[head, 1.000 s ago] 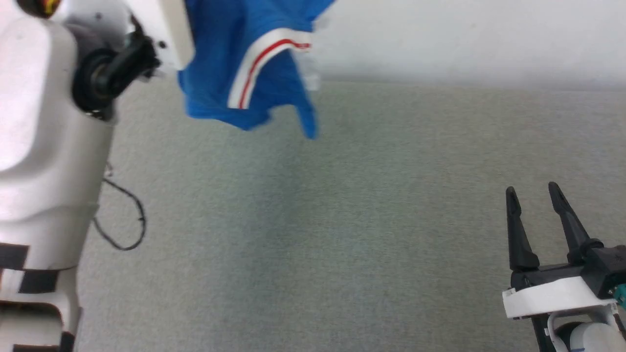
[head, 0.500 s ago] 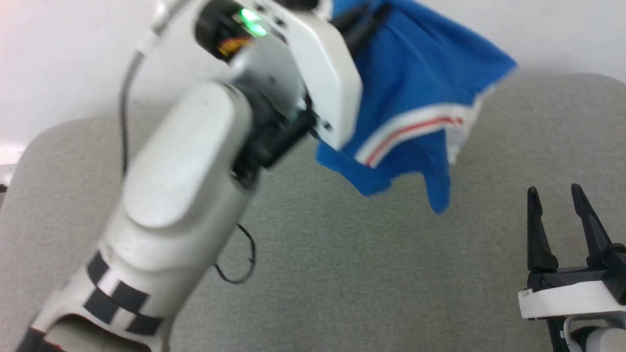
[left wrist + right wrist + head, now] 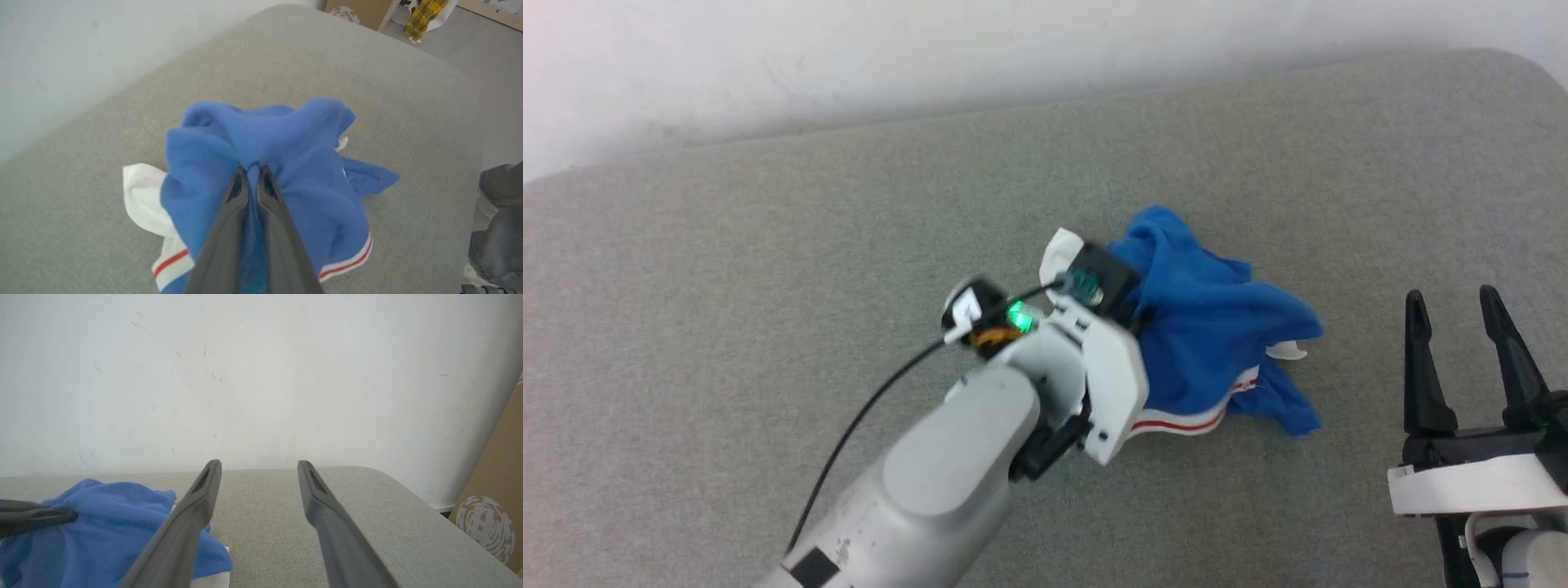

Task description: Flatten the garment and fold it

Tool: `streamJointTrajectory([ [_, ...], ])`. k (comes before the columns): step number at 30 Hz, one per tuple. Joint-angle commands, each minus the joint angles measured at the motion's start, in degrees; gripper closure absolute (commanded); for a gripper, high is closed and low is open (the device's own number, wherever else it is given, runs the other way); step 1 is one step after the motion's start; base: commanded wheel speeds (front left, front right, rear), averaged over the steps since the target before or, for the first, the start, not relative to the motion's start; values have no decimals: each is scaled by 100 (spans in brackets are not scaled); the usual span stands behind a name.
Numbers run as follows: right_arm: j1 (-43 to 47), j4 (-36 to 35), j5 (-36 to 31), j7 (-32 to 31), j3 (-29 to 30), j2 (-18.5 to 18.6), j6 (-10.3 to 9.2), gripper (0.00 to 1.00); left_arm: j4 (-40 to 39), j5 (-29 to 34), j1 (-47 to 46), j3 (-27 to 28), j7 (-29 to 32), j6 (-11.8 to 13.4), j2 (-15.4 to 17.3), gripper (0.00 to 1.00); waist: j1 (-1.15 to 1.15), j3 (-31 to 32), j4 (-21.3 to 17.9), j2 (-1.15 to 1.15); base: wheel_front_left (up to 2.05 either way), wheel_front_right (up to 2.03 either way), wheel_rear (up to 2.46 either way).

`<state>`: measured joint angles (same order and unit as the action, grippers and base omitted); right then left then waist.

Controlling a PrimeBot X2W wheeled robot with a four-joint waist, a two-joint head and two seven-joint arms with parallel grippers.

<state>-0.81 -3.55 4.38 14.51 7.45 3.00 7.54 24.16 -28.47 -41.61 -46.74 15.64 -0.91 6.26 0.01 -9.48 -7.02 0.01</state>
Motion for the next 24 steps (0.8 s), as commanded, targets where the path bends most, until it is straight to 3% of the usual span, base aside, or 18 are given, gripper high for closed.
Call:
streamJointTrajectory([
  [1, -98, -4, 47, 39, -8, -13, -5, 0, 332, -49, 212, -62, -13, 11, -54, 100, -1, -147, -72, -1, 0, 0, 0],
  [6, -172, 10, 38, 44, 14, -13, -5, 0, 964, -245, 419, -83, -107, 57, -188, 100, -1, -231, -25, -1, 0, 0, 0],
  [8, -175, 8, 27, 45, 23, -13, -5, 0, 1031, -359, 412, -2, -249, 102, -236, 61, -1, -229, 38, -1, 0, 0, 0],
  [10, -177, 18, 17, 46, 16, -13, -5, 0, 1011, -426, 358, 56, -437, 132, -269, 0, -1, -195, 102, -1, 0, 0, 0],
  [18, -112, 60, -5, 48, -15, -13, -5, 0, 308, -644, 466, 541, -1433, 475, -217, 0, -1, 130, 316, -1, 0, 0, 0],
  [24, 19, 41, -12, 48, -31, -13, -5, 0, -686, -429, 1061, 1003, -2448, 942, 422, 0, -1, 257, 430, -1, 0, 0, 0],
])
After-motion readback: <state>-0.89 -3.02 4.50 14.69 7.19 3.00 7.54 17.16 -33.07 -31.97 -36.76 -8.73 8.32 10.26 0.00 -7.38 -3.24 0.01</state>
